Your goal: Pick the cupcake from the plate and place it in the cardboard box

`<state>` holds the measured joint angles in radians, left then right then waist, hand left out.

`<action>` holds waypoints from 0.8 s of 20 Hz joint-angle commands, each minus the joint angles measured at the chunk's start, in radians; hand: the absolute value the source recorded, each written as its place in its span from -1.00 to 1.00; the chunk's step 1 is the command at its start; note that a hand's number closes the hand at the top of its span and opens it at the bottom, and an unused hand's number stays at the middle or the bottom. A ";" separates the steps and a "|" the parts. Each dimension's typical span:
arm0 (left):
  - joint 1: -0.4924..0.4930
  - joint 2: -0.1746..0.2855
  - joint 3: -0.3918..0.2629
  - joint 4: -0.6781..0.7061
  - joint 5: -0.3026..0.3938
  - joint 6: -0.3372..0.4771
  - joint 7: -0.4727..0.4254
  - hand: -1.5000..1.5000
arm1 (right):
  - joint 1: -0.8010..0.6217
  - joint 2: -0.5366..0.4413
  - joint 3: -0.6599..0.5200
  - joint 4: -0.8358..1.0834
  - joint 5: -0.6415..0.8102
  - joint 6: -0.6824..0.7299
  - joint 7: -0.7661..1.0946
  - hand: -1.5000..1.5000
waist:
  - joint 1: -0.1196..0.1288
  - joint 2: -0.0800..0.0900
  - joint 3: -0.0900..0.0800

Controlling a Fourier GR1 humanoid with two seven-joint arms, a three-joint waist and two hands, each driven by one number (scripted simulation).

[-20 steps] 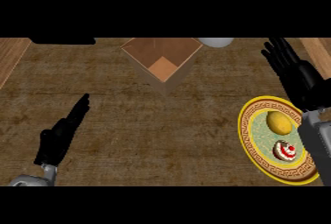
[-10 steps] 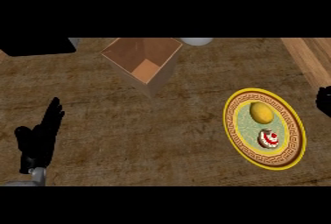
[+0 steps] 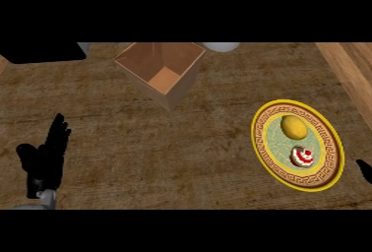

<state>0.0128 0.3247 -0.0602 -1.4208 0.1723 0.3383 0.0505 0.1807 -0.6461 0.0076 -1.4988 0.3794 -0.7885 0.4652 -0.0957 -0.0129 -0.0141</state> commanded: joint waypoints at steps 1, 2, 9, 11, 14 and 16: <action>-0.020 -0.013 0.000 0.016 -0.003 0.004 -0.010 0.00 | 0.118 -0.022 0.046 -0.140 0.117 0.027 0.229 -1.00 | 0.019 0.006 -0.002; -0.040 -0.009 0.001 0.035 -0.007 -0.002 -0.011 0.00 | 0.127 -0.029 0.043 -0.168 0.151 0.037 0.298 -1.00 | 0.024 0.010 -0.001; -0.039 -0.018 -0.024 0.007 -0.003 -0.030 -0.002 0.00 | 0.147 -0.110 0.063 -0.490 0.214 0.340 0.727 -1.00 | 0.077 0.011 0.003; -0.081 -0.042 -0.048 0.042 -0.041 0.003 0.010 0.00 | 0.139 -0.106 0.094 -0.575 0.260 0.410 0.848 -1.00 | 0.077 0.014 0.006; -0.066 -0.028 -0.029 0.049 -0.005 -0.049 -0.015 0.00 | 0.108 -0.109 0.084 -0.676 0.235 0.523 0.978 -1.00 | 0.088 0.012 0.007; -0.081 -0.055 -0.047 0.070 -0.037 -0.015 -0.024 0.00 | 0.053 -0.100 0.092 -0.641 0.221 0.586 1.019 -1.00 | 0.104 0.019 0.008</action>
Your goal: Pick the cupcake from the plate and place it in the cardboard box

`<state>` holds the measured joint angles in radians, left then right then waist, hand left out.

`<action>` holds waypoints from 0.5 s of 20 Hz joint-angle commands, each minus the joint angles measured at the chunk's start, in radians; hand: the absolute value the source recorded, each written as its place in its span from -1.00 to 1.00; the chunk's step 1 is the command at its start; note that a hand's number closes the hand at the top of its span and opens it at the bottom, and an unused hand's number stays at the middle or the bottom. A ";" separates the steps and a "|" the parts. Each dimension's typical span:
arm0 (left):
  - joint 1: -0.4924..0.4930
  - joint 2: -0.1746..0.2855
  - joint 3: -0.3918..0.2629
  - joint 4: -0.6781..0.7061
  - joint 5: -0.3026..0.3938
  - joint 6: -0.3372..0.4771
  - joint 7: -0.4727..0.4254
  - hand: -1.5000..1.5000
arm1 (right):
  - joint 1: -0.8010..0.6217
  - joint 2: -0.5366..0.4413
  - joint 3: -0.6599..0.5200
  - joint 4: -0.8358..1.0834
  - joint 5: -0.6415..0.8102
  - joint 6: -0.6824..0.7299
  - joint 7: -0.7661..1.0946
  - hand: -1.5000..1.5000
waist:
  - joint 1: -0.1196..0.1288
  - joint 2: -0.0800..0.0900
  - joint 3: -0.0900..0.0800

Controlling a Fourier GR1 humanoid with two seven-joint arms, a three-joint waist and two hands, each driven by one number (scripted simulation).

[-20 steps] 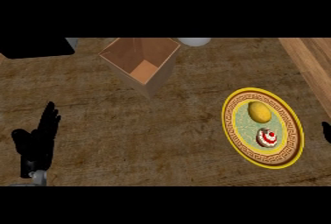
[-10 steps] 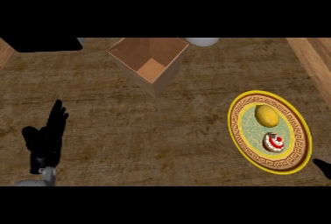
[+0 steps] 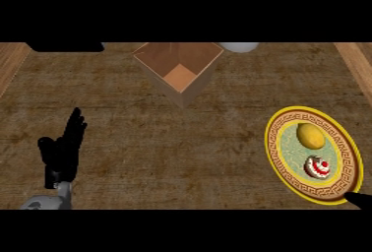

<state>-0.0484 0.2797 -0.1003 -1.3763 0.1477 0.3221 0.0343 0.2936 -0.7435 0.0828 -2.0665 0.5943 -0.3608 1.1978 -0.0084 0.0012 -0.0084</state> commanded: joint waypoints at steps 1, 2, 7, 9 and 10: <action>-0.032 -0.026 -0.018 0.030 -0.008 -0.007 -0.006 0.00 | -0.087 0.031 0.024 -0.042 0.014 0.163 0.287 -1.00 | 0.024 0.007 0.002; -0.046 -0.010 0.000 0.038 -0.006 -0.008 -0.002 0.00 | -0.062 0.028 0.015 -0.024 -0.010 0.182 0.288 -1.00 | 0.017 0.007 0.003; -0.059 -0.004 0.008 0.064 -0.009 -0.019 -0.015 0.00 | -0.101 0.119 -0.012 0.039 -0.049 0.242 0.290 -1.00 | 0.027 0.010 0.002; -0.081 -0.012 0.009 0.078 -0.006 -0.022 -0.006 0.00 | -0.091 0.142 -0.008 0.022 -0.033 0.272 0.290 -1.00 | 0.016 0.007 0.002; -0.060 -0.003 0.009 0.060 -0.006 -0.024 -0.002 0.00 | -0.151 0.160 -0.025 0.061 -0.020 0.283 0.290 -1.00 | 0.040 0.009 0.002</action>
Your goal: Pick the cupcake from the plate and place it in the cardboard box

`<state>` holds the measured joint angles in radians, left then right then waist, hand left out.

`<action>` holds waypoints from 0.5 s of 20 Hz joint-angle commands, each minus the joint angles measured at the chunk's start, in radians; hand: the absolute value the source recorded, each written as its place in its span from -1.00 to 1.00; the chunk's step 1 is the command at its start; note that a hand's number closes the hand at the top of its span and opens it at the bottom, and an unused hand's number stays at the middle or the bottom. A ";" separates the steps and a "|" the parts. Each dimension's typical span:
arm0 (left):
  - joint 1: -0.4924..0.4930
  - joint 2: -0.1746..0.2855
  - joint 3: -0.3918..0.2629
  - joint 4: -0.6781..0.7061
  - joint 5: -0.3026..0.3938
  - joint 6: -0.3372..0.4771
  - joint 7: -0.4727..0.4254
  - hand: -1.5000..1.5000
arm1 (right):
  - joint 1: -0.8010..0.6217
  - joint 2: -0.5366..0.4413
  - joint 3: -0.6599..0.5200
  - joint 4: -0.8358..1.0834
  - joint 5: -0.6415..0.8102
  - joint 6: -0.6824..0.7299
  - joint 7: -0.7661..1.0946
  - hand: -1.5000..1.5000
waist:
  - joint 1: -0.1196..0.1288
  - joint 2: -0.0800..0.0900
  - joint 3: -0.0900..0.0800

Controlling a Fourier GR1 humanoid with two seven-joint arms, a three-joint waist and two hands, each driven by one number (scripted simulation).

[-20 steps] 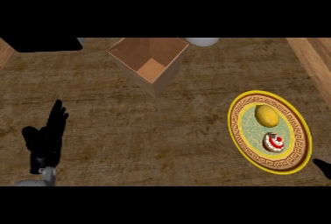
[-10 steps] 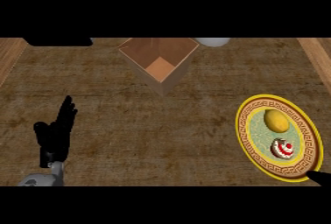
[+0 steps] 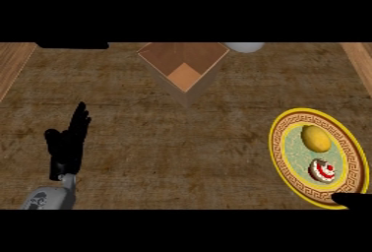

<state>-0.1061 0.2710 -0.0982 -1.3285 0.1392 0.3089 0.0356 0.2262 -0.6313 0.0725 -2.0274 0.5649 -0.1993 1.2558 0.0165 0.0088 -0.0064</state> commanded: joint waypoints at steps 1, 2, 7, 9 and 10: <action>0.022 0.012 0.003 -0.018 0.012 -0.029 0.000 0.00 | -0.072 0.067 -0.013 0.019 0.017 0.125 0.232 -1.00 | 0.011 -0.004 0.001; 0.022 -0.028 -0.008 0.042 -0.015 0.005 -0.047 0.00 | -0.093 0.075 -0.034 0.017 0.015 0.134 0.232 -1.00 | 0.000 -0.001 0.001; 0.011 -0.018 -0.013 -0.023 -0.006 -0.008 -0.004 0.00 | -0.165 0.196 -0.008 0.119 0.123 0.153 0.232 -1.00 | 0.020 -0.003 0.002; -0.006 0.005 0.012 0.022 0.001 -0.028 -0.018 0.00 | -0.190 0.215 -0.035 0.146 0.137 0.197 0.232 -1.00 | 0.014 0.000 0.000; -0.006 -0.026 -0.013 0.001 -0.019 0.008 0.004 0.00 | -0.210 0.223 -0.053 0.145 0.138 0.233 0.232 -1.00 | 0.011 -0.003 0.001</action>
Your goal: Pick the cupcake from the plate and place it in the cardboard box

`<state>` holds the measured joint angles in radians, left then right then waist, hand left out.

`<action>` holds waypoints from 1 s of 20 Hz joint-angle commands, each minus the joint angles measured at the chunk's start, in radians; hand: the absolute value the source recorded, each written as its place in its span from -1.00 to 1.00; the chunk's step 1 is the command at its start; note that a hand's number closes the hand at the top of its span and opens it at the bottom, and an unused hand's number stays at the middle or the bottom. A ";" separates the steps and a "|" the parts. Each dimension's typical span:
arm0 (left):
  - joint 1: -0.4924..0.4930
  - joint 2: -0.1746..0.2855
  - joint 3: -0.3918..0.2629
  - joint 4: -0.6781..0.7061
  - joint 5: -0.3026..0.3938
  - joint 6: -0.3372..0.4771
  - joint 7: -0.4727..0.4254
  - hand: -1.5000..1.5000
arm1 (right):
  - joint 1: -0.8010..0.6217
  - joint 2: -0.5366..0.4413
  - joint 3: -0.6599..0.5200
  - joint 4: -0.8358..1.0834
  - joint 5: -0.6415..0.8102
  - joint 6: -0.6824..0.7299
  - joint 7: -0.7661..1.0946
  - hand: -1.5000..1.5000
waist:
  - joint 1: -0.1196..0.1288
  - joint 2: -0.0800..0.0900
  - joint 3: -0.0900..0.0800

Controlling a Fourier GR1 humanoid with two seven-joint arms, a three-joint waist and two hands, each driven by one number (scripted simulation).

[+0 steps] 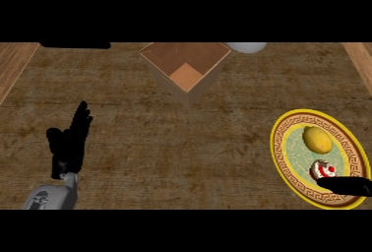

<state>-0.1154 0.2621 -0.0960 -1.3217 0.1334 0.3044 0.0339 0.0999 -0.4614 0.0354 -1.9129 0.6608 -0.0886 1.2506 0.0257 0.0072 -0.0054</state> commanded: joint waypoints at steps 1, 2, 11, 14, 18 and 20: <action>-0.021 -0.016 0.004 0.029 0.004 -0.004 -0.004 0.00 | -0.095 0.066 -0.026 0.056 0.044 0.129 0.237 -1.00 | -0.005 0.001 0.000; -0.023 -0.001 0.008 0.027 -0.001 -0.003 0.010 0.00 | -0.112 0.093 -0.032 0.053 0.062 0.148 0.237 -1.00 | -0.004 0.000 -0.001; 0.020 -0.011 0.023 0.040 0.003 -0.018 -0.058 0.00 | -0.209 0.234 -0.124 0.146 0.197 0.245 0.237 -1.00 | -0.012 -0.005 0.001; -0.009 -0.003 0.023 0.044 0.002 -0.024 -0.016 0.00 | -0.245 0.280 -0.141 0.183 0.235 0.264 0.237 -1.00 | -0.017 -0.005 0.003; 0.015 0.006 0.040 0.030 0.008 -0.030 -0.033 0.00 | -0.256 0.333 -0.187 0.169 0.294 0.318 0.237 -1.00 | -0.021 -0.008 0.003; 0.054 -0.005 0.027 0.021 -0.011 -0.017 -0.061 0.00 | -0.284 0.332 -0.184 0.222 0.308 0.316 0.234 -1.00 | -0.013 -0.007 0.004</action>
<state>-0.0960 0.2558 -0.0692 -1.2985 0.1336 0.2874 0.0019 -0.1150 -0.1446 -0.1291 -1.7216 0.9436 0.1167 1.2494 0.0106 0.0007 -0.0024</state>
